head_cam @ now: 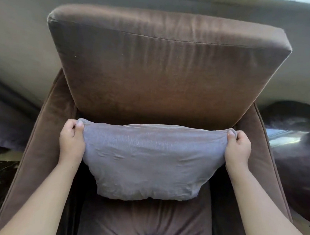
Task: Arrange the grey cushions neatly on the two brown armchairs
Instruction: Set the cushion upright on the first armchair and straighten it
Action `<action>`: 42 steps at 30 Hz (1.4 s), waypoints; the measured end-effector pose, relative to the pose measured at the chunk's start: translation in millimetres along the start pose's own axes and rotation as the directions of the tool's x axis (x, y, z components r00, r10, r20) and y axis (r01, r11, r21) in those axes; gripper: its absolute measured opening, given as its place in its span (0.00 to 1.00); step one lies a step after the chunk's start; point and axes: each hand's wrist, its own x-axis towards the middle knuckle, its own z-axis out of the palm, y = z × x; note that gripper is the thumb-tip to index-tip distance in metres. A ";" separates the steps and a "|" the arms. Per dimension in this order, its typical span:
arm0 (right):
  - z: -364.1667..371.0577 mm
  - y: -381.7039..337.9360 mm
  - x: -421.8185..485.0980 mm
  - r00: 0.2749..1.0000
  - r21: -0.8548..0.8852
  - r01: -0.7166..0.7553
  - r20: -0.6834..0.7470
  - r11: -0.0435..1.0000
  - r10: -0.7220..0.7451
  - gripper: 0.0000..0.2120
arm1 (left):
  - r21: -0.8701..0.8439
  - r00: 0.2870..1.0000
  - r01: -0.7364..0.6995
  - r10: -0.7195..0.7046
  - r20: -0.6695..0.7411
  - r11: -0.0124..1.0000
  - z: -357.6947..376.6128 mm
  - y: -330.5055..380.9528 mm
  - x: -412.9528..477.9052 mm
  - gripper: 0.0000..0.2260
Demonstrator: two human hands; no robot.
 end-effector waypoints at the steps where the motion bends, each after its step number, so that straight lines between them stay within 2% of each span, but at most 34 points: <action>1: -1.1 -1.5 -1.3 1.000 -0.018 -0.002 -0.009 1.000 0.002 0.15 | 0.009 1.000 0.004 -0.004 0.005 1.000 -2.8 1.3 -0.7 0.12; 5: 2.7 -2.9 3.5 0.999 -0.071 -0.032 -0.016 0.997 0.031 0.14 | 0.026 1.000 0.014 -0.014 -0.001 1.000 -2.9 4.6 3.9 0.12; 11: 17.3 32.1 13.3 0.987 -0.052 -0.157 -0.038 0.986 0.155 0.15 | 0.035 1.000 -0.008 0.007 0.029 0.999 21.6 -3.7 3.1 0.13; 16: 21.9 36.6 21.6 0.949 0.107 -0.296 -0.083 0.949 0.305 0.13 | 0.077 0.999 -0.022 0.024 -0.025 0.997 37.8 -6.6 1.9 0.13; 22: 21.2 6.8 35.6 0.947 0.361 -0.309 0.036 0.880 0.318 0.16 | -0.070 0.998 -0.056 0.056 -0.005 0.996 40.4 3.9 27.5 0.12; 27: 19.3 -14.3 49.2 0.940 0.446 -0.332 0.084 0.831 0.330 0.13 | -0.193 0.999 -0.006 -0.001 -0.036 0.981 45.0 12.8 40.3 0.09; 32: 21.9 -7.0 55.0 0.921 0.461 -0.379 0.103 0.802 0.376 0.10 | -0.282 0.997 0.041 -0.059 -0.055 0.958 49.8 15.8 40.2 0.11; 36: 26.7 -5.7 55.7 0.934 0.399 -0.355 0.121 0.845 0.335 0.10 | -0.290 0.995 0.099 -0.096 0.027 0.952 48.7 15.8 43.7 0.12; 38: 24.4 -11.6 52.5 0.960 0.319 -0.282 0.096 0.905 0.265 0.09 | -0.319 0.990 0.138 -0.132 0.041 0.938 46.7 19.4 44.4 0.09; 40: 16.3 -19.3 44.0 0.988 0.132 -0.157 0.034 0.979 0.154 0.02 | -0.379 0.981 0.193 -0.189 0.048 0.905 41.4 18.3 40.1 0.04; 42: 10.1 -27.0 31.5 1.000 -0.091 -0.008 -0.009 0.996 0.007 0.12 | -0.429 0.967 0.247 -0.248 0.053 0.869 33.6 6.4 27.2 0.02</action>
